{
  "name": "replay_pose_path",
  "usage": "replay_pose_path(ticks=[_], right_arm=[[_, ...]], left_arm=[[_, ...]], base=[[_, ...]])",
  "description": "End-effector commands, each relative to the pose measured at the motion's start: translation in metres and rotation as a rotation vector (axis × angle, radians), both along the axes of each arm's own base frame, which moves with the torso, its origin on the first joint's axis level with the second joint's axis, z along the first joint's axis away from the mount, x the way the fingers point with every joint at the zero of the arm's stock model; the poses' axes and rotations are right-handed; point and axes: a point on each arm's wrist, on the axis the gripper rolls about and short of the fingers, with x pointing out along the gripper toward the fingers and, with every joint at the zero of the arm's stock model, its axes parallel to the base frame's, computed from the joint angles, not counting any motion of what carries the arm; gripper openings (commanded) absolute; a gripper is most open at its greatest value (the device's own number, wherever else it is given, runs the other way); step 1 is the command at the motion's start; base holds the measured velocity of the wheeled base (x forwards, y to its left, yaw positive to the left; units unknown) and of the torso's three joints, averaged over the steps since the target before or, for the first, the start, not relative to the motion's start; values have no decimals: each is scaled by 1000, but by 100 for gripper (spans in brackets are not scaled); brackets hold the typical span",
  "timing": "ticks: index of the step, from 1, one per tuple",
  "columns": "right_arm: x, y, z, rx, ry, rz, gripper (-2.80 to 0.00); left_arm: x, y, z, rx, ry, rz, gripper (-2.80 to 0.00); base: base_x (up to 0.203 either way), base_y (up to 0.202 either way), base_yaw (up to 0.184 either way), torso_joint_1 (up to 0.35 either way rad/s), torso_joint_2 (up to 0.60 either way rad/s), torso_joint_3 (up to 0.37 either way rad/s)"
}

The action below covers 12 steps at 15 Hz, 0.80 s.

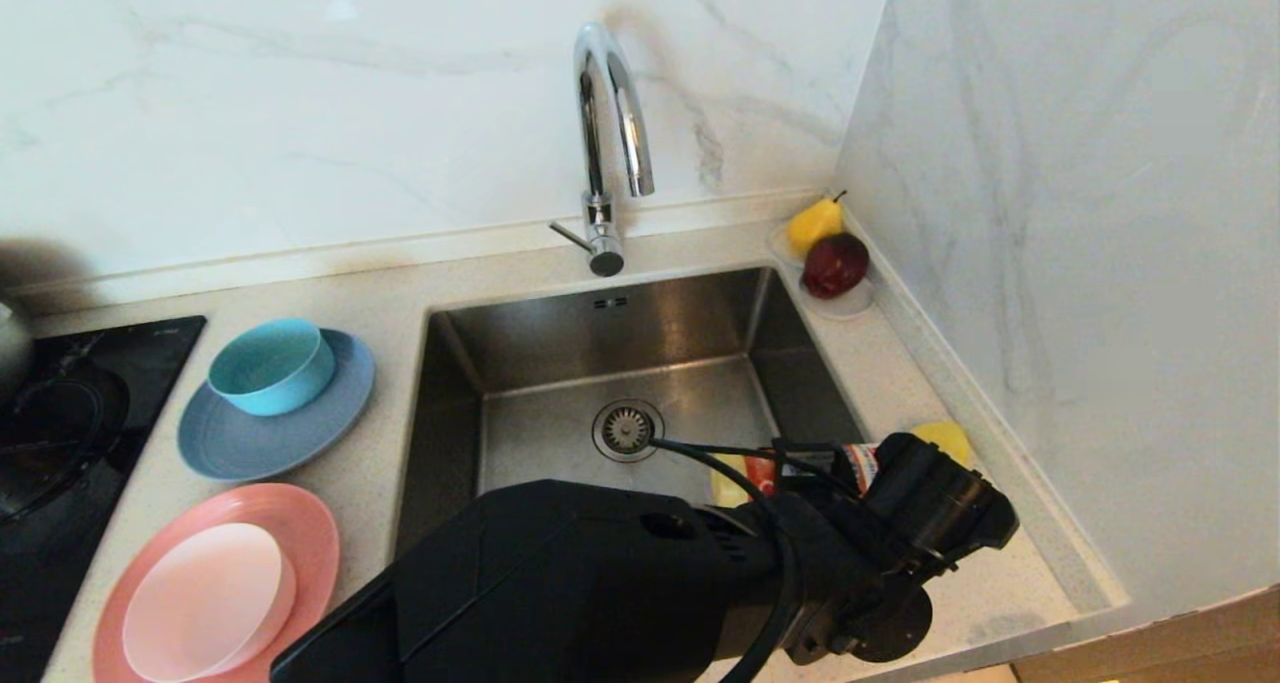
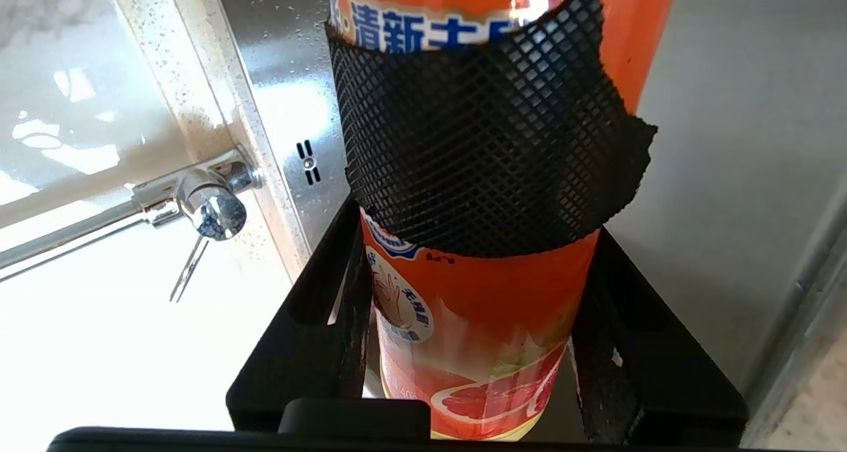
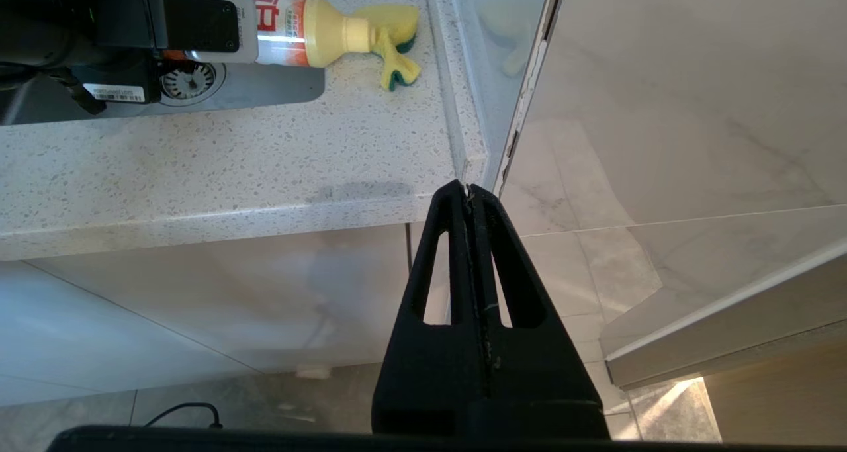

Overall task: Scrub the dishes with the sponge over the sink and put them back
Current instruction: Squeeze it onto the sponge

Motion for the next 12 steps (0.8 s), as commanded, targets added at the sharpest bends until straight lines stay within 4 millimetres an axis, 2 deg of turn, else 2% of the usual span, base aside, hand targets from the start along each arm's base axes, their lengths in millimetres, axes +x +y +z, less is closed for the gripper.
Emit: replay_pose_path(ticks=[1, 5, 12], right_arm=[[0, 0, 0, 0, -2, 1, -280], [0, 0, 0, 0, -2, 1, -280], [0, 0, 0, 0, -2, 1, -280]], left_arm=[[1, 0, 3, -10, -9, 6, -280], [9, -1, 9, -83, -49, 18, -280], [16, 1, 3, -40, -46, 18, -280]], base=[[0, 0, 0, 0, 0, 0], [0, 0, 0, 0, 0, 0], [0, 0, 0, 0, 0, 0]])
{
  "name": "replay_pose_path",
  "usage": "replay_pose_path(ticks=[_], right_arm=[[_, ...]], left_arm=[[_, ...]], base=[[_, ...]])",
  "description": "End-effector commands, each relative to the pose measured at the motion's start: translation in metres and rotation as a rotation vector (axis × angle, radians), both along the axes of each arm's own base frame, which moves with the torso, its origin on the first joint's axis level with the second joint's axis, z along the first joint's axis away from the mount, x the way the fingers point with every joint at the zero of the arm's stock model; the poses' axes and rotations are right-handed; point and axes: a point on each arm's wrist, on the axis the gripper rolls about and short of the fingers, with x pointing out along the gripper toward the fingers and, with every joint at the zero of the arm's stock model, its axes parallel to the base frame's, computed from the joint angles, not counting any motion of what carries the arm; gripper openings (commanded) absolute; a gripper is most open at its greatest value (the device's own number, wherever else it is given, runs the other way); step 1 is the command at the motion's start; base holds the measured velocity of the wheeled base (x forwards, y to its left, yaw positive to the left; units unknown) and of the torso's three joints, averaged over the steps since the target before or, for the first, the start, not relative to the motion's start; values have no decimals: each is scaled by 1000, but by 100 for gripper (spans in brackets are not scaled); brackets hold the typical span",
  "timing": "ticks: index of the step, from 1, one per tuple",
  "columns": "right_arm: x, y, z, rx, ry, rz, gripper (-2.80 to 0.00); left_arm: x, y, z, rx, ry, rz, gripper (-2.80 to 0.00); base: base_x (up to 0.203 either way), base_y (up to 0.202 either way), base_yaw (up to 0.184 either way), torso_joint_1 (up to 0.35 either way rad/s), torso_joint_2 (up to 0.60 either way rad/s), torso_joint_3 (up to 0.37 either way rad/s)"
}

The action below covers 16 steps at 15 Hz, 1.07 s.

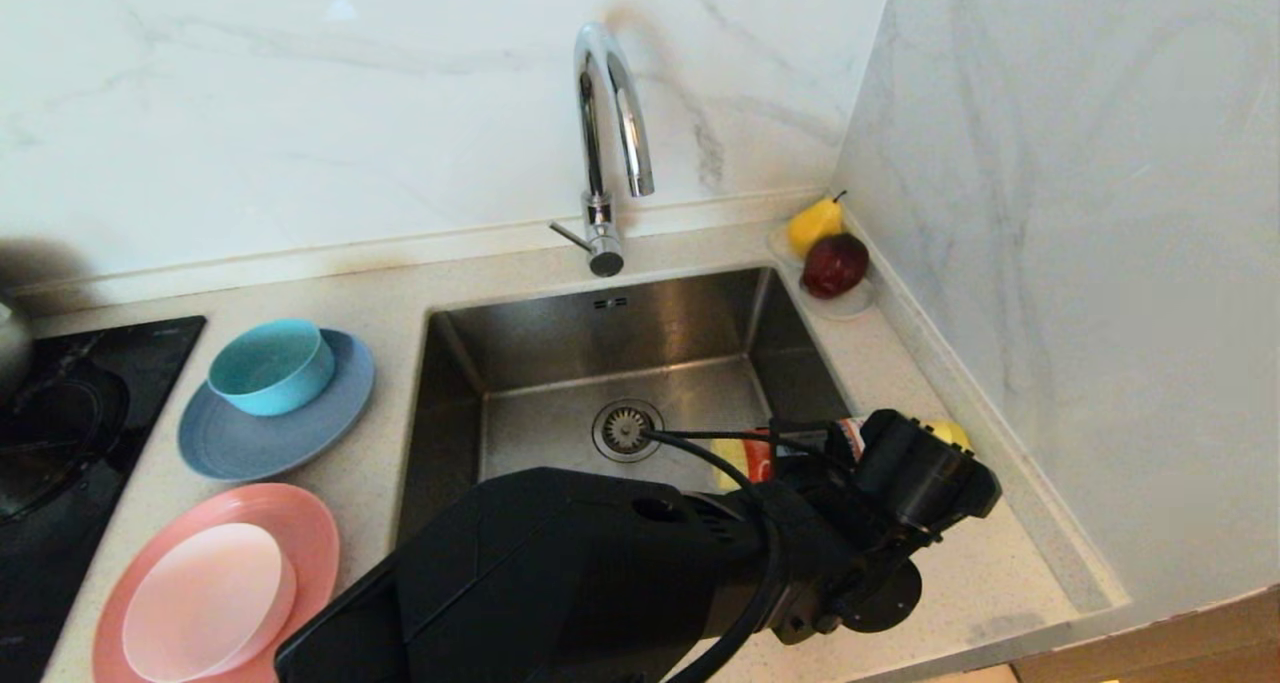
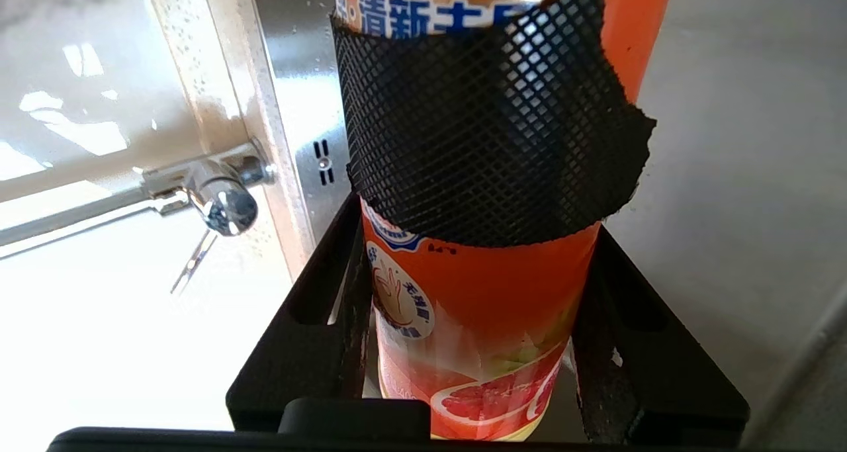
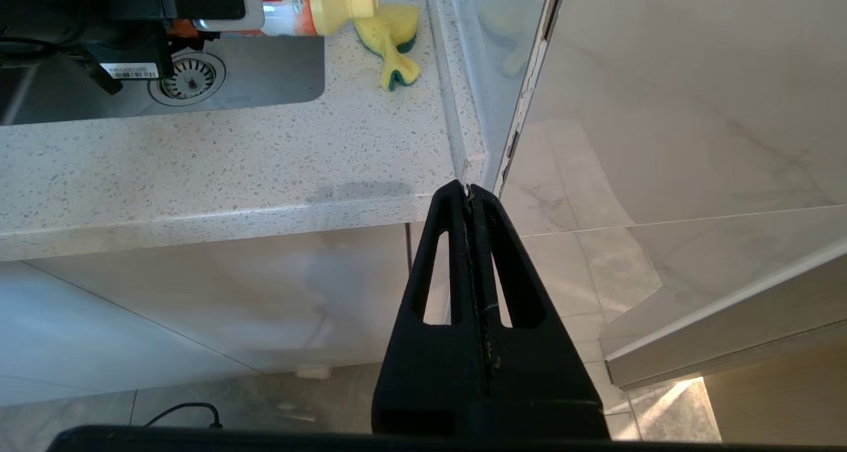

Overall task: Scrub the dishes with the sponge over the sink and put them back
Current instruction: Squeeze it onto the sponge

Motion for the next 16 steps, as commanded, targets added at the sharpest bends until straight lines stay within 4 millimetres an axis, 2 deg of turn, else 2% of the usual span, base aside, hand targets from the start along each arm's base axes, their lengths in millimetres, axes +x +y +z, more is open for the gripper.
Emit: replay_pose_path(ticks=[1, 16], right_arm=[[0, 0, 0, 0, -1, 1, -280], [0, 0, 0, 0, -2, 1, -280]], left_arm=[[1, 0, -3, 12, -1, 3, -280], [1, -2, 5, -29, -40, 22, -280]], base=[[0, 0, 0, 0, 0, 0], [0, 0, 0, 0, 0, 0]])
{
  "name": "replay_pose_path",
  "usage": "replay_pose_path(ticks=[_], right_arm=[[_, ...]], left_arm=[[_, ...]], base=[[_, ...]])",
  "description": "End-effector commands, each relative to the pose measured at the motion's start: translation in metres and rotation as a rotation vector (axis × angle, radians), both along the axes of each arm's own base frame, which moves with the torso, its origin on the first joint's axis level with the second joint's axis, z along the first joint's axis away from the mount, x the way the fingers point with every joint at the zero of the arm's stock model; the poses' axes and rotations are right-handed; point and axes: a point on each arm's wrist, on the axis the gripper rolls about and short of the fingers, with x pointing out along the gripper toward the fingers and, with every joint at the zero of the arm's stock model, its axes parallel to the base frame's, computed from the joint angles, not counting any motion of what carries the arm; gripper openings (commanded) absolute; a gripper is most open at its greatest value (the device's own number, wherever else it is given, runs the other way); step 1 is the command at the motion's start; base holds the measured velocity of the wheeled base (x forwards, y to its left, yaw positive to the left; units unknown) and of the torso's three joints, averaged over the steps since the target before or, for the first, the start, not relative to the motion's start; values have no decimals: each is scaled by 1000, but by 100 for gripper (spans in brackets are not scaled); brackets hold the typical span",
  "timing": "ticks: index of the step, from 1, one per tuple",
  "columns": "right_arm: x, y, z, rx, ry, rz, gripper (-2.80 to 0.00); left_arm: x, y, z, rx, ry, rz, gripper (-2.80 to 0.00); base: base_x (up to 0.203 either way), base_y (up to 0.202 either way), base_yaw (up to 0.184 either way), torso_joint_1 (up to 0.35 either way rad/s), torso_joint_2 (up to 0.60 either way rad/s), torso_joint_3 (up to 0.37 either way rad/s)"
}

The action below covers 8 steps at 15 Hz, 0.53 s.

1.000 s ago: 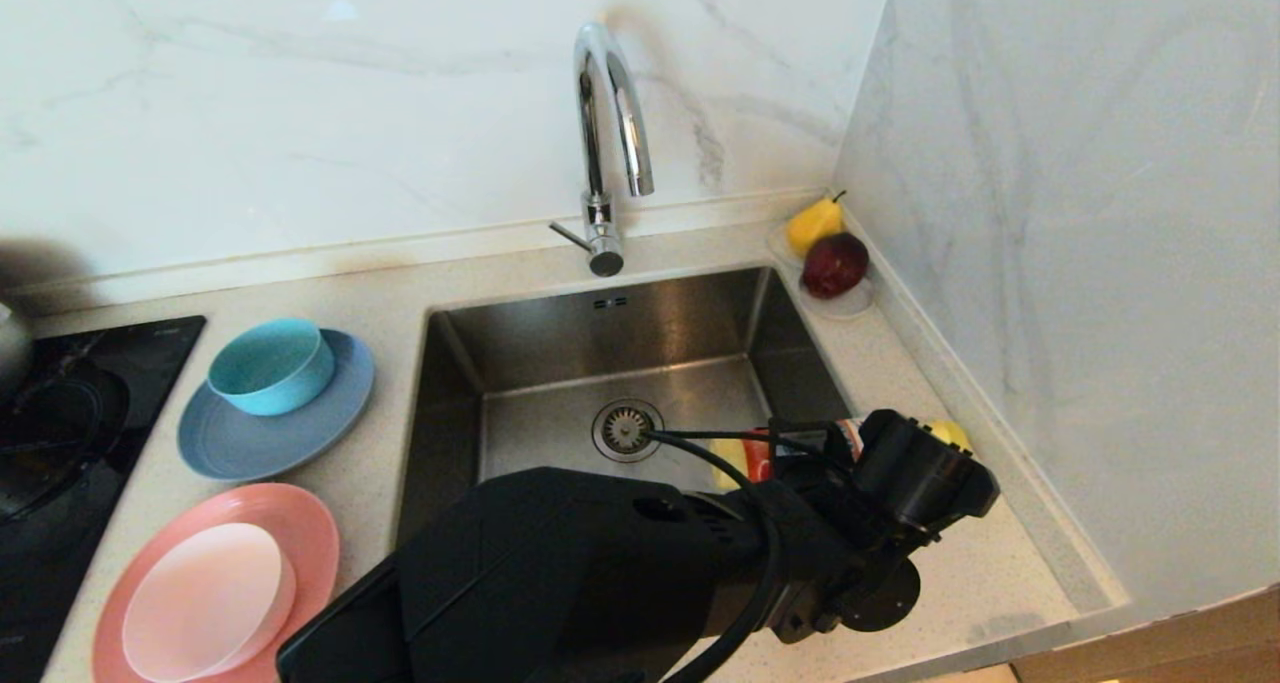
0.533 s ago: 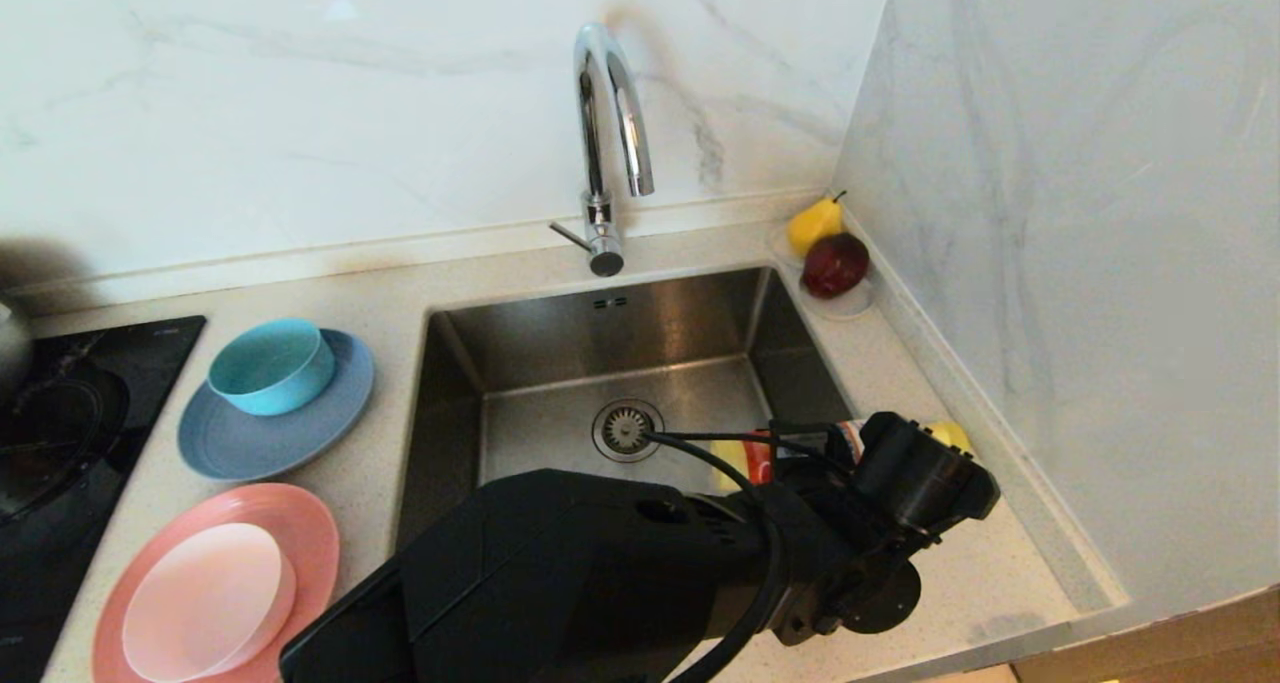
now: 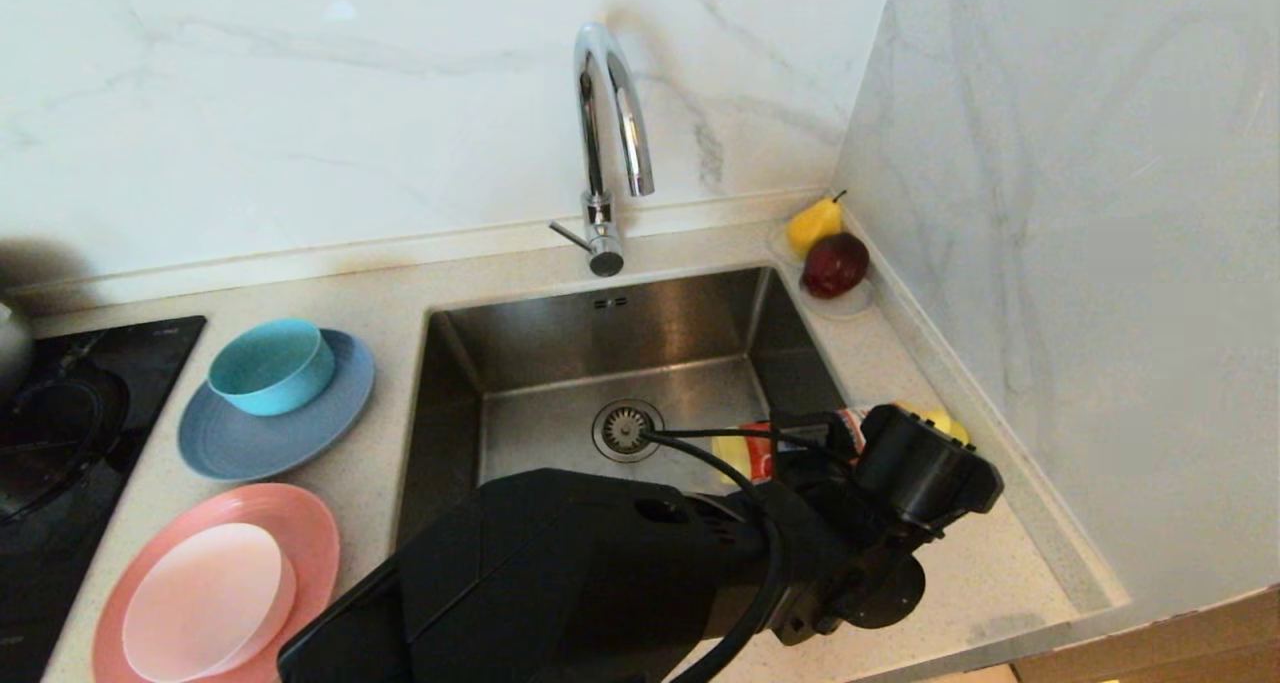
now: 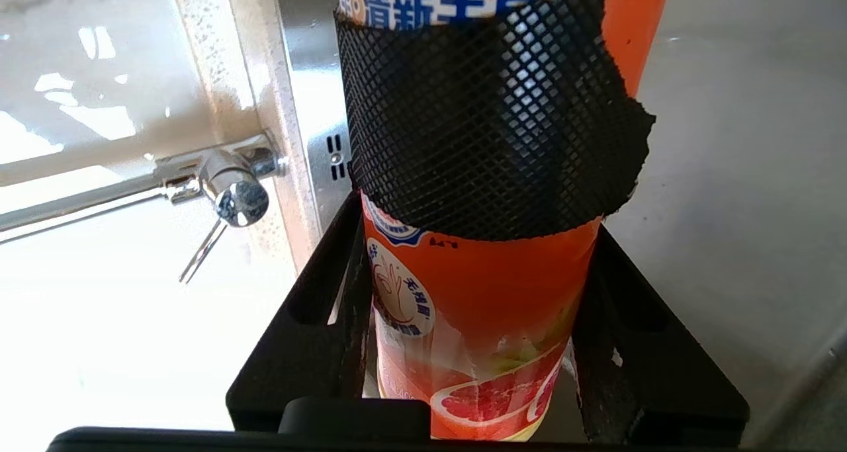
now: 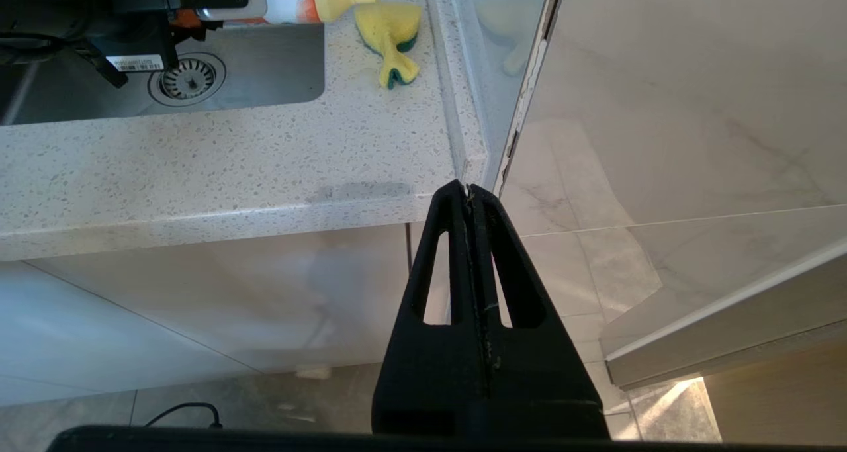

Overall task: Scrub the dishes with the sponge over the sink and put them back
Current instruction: Squeeze it onto the sponge

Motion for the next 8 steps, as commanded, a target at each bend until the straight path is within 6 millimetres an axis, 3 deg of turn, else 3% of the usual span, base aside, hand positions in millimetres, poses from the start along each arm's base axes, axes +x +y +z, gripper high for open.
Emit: replay_pose_path(ticks=[1, 8], right_arm=[[0, 0, 0, 0, -2, 1, -280], [0, 0, 0, 0, -1, 1, -280]], left_arm=[[-1, 0, 1, 4, -4, 2, -280], [-1, -2, -9, 24, 5, 5, -280]], base=[[0, 0, 0, 0, 0, 0], [0, 0, 0, 0, 0, 0]])
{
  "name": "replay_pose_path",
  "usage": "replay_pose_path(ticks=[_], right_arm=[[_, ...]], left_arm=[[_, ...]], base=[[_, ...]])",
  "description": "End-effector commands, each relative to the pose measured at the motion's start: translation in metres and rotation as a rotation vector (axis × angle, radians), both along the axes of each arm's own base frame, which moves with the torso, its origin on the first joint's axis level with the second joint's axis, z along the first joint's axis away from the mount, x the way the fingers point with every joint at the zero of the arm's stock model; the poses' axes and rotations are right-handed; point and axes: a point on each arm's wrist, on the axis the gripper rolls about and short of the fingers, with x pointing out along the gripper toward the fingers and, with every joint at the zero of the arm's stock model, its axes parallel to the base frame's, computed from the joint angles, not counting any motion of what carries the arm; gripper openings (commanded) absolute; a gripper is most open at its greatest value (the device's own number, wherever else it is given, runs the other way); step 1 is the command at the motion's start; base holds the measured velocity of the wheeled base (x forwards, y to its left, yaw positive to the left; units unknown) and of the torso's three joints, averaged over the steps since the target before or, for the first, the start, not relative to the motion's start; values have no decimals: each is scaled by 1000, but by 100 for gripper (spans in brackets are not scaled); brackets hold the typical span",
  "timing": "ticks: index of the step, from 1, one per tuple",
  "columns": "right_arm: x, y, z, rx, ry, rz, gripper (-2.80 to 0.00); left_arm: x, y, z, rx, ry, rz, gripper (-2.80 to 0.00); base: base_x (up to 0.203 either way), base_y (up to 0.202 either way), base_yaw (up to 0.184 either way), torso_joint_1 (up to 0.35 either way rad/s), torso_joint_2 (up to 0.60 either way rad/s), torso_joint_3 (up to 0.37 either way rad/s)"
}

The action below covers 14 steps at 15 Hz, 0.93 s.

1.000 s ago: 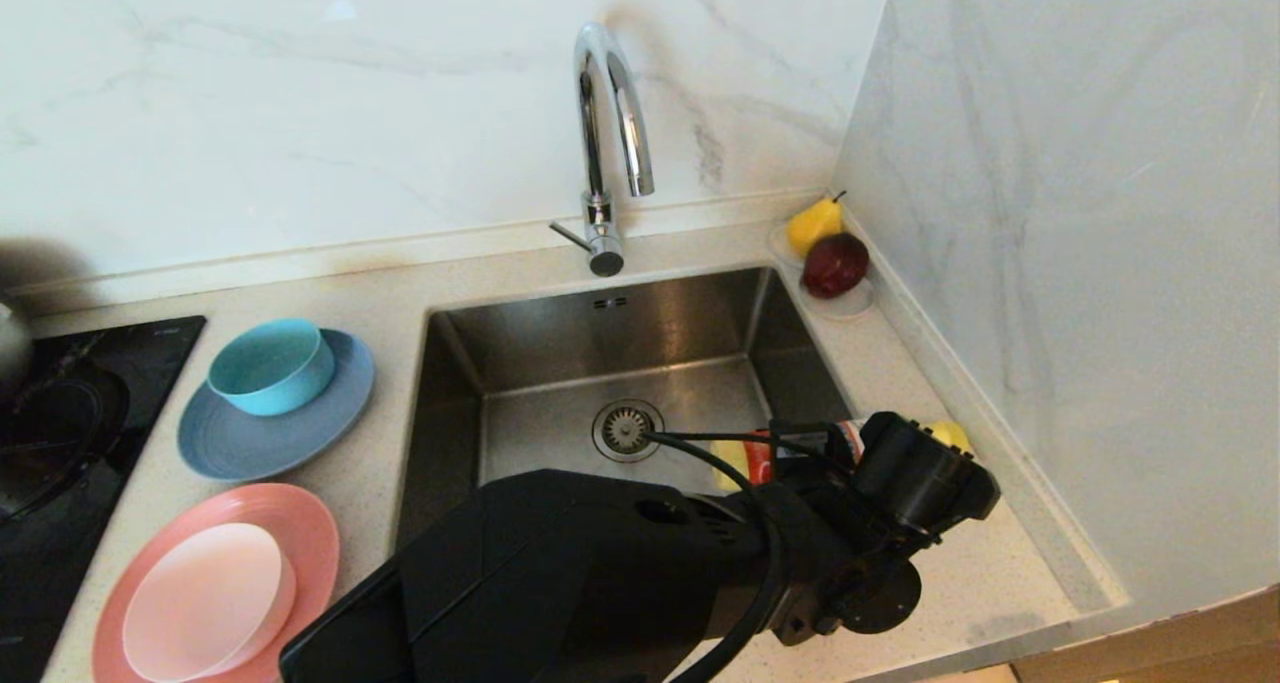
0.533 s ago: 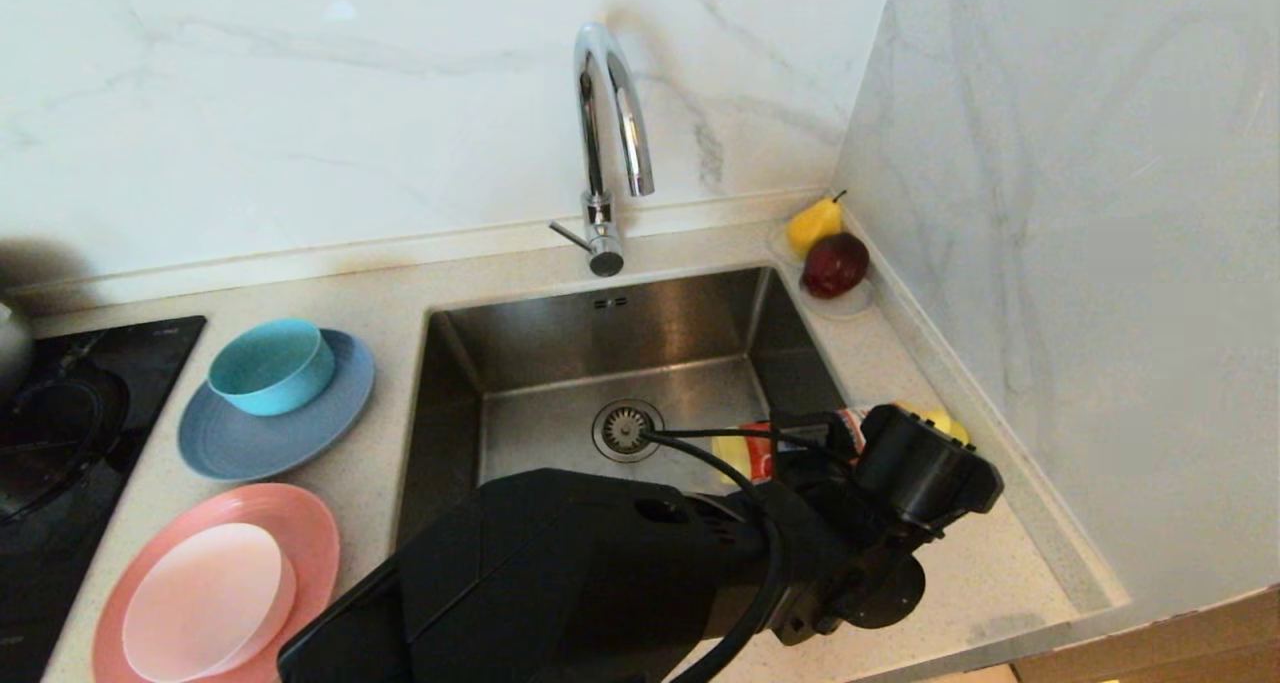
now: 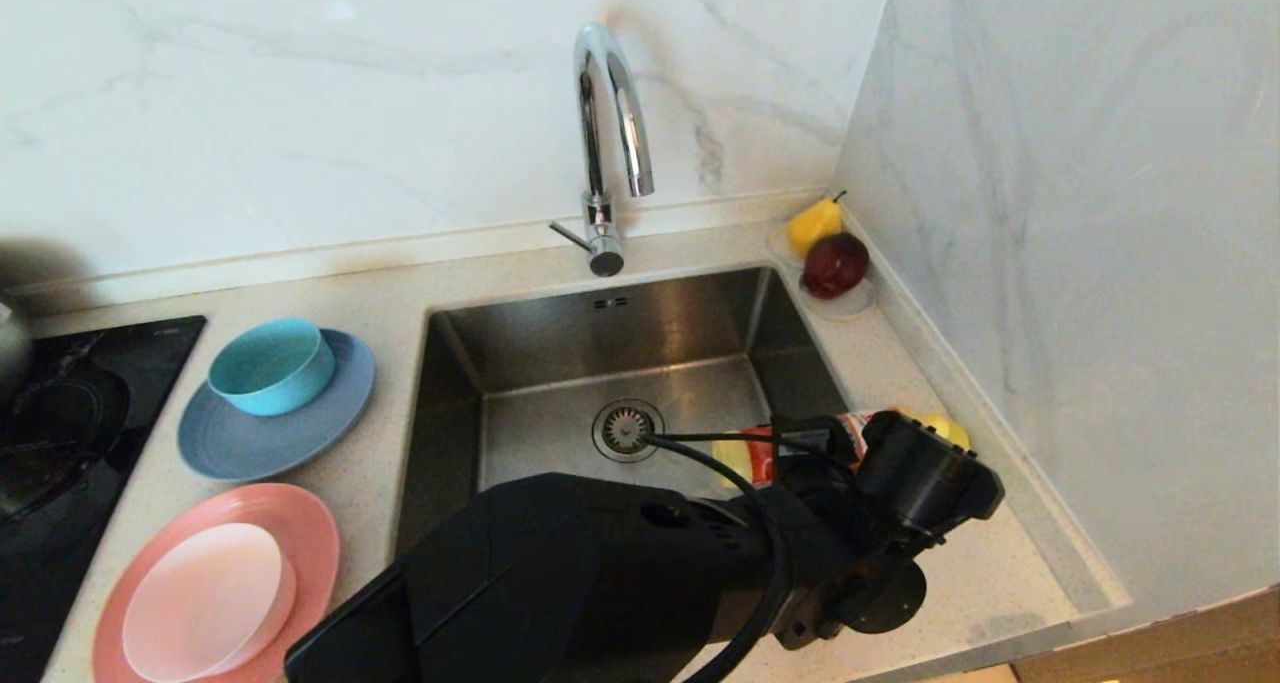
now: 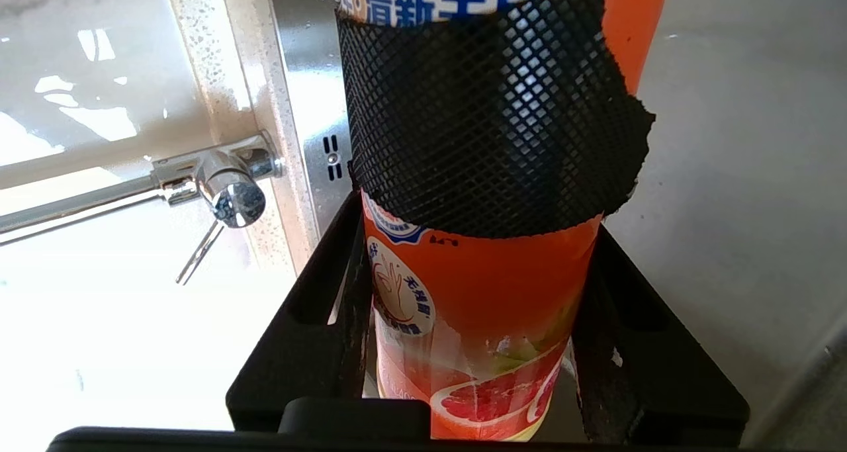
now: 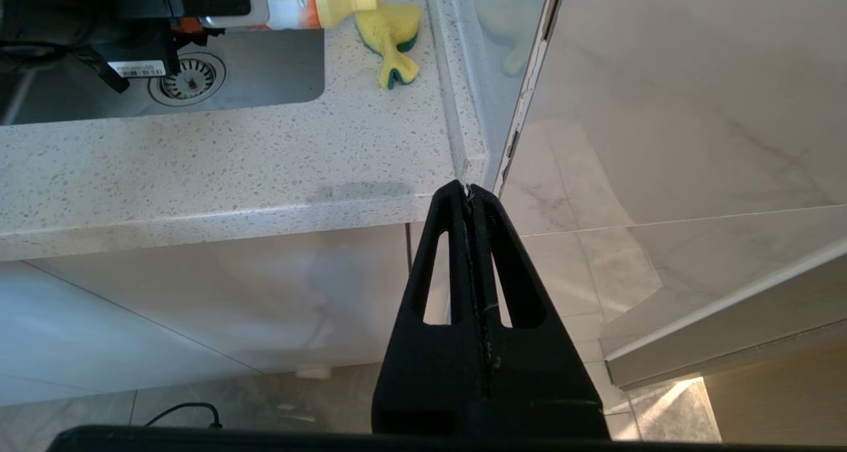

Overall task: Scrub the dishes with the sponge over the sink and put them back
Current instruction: Squeeze it onto the sponge

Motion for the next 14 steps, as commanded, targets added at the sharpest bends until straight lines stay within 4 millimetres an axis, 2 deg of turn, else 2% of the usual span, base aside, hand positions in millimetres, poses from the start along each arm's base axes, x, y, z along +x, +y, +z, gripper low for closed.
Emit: replay_pose_path(ticks=[1, 6, 11, 14], right_arm=[[0, 0, 0, 0, -2, 1, -280], [0, 0, 0, 0, -2, 1, -280], [0, 0, 0, 0, -2, 1, -280], [0, 0, 0, 0, -2, 1, -280]], left_arm=[[0, -1, -6, 20, 4, 2, -280], [-3, -3, -10, 29, 8, -2, -280], [-3, -2, 7, -20, -27, 13, -280], [-3, -2, 10, -35, -44, 29, -280]], base=[[0, 0, 0, 0, 0, 0], [0, 0, 0, 0, 0, 0], [0, 0, 0, 0, 0, 0], [0, 0, 0, 0, 0, 0]])
